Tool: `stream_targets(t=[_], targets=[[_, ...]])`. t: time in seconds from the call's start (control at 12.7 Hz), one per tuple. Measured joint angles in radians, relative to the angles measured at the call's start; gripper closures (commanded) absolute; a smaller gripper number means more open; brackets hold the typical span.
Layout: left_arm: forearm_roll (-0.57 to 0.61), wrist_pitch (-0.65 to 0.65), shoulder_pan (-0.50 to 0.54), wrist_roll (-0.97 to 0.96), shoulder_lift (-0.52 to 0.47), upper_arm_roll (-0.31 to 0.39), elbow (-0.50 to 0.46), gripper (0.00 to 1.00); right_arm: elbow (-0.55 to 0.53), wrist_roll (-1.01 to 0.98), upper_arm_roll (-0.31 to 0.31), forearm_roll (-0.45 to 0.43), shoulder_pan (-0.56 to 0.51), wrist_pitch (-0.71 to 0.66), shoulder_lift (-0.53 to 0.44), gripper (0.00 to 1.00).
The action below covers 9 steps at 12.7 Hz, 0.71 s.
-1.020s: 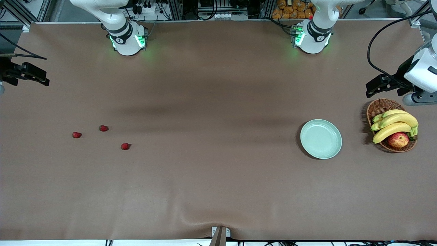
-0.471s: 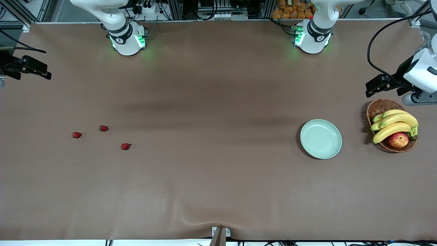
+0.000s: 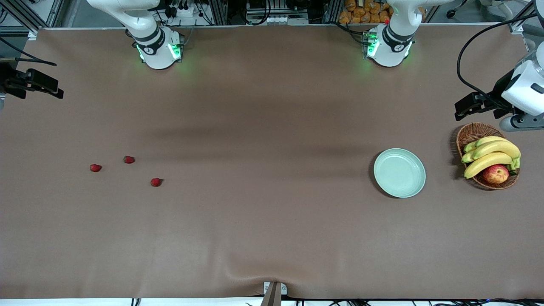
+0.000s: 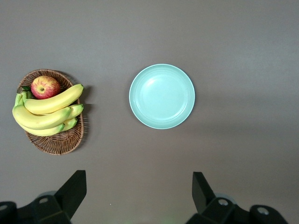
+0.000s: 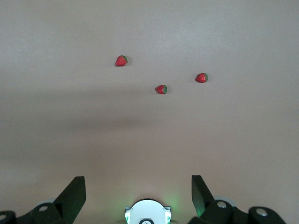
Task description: Collect all strawberries into plate
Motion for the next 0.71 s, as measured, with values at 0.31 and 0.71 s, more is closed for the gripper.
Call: stream_targets(t=[0.31, 0.71], targets=[[0.000, 0.000, 0.000, 0.000, 0.000, 0.000, 0.000, 0.00, 0.000, 0.000, 0.000, 0.000, 0.000, 0.000, 0.000, 0.00], [0.000, 0.000, 0.000, 0.000, 0.000, 0.000, 0.000, 0.00, -0.035, 0.000, 0.000, 0.000, 0.000, 0.110, 0.057, 0.00]])
